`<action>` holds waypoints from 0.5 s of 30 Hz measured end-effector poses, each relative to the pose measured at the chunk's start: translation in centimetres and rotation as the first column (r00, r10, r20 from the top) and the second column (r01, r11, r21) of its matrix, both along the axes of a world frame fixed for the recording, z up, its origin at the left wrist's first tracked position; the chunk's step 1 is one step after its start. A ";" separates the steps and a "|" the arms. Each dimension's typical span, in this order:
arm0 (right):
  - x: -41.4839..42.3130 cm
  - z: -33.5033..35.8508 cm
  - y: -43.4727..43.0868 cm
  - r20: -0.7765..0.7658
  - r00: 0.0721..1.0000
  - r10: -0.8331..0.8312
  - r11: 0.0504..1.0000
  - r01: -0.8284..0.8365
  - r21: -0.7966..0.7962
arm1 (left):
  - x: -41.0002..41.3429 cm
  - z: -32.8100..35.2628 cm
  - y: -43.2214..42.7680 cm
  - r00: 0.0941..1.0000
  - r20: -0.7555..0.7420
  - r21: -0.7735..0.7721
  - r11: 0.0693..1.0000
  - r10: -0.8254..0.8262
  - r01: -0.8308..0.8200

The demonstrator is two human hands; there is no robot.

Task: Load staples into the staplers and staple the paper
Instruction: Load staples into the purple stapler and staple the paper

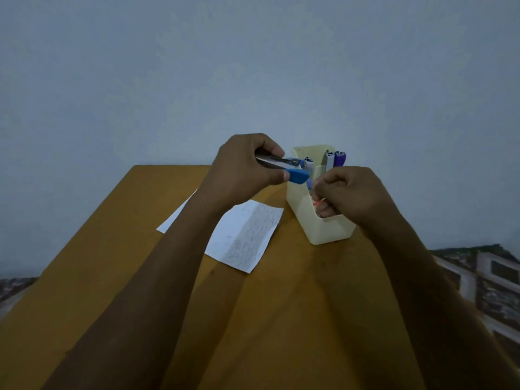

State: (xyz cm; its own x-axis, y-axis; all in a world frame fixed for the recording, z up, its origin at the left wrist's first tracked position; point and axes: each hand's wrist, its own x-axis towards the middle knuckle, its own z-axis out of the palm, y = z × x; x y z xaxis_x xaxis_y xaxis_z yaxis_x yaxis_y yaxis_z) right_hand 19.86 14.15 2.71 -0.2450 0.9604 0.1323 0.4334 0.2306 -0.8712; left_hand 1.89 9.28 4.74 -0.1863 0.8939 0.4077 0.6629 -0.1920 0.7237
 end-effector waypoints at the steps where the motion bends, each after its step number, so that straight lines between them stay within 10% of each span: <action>1: 0.5 0.1 0.3 -0.009 1.000 -0.010 1.000 0.010 0.012 | 0.5 0.3 0.4 0.999 -0.031 -0.011 1.000 -0.014 0.014; 15: 3.2 -1.5 5.5 0.002 0.989 -0.148 0.948 0.142 0.284 | 5.5 1.5 6.5 0.906 -0.423 0.006 1.000 0.011 -0.009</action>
State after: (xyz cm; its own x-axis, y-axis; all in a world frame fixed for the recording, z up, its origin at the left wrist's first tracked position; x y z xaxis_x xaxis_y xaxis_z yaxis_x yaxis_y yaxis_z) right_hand 23.02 19.60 1.18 -0.1121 0.9098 0.3996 0.4996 0.3992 -0.7688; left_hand 7.40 15.82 6.26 -0.0044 0.8912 0.4535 0.9084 -0.1860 0.3744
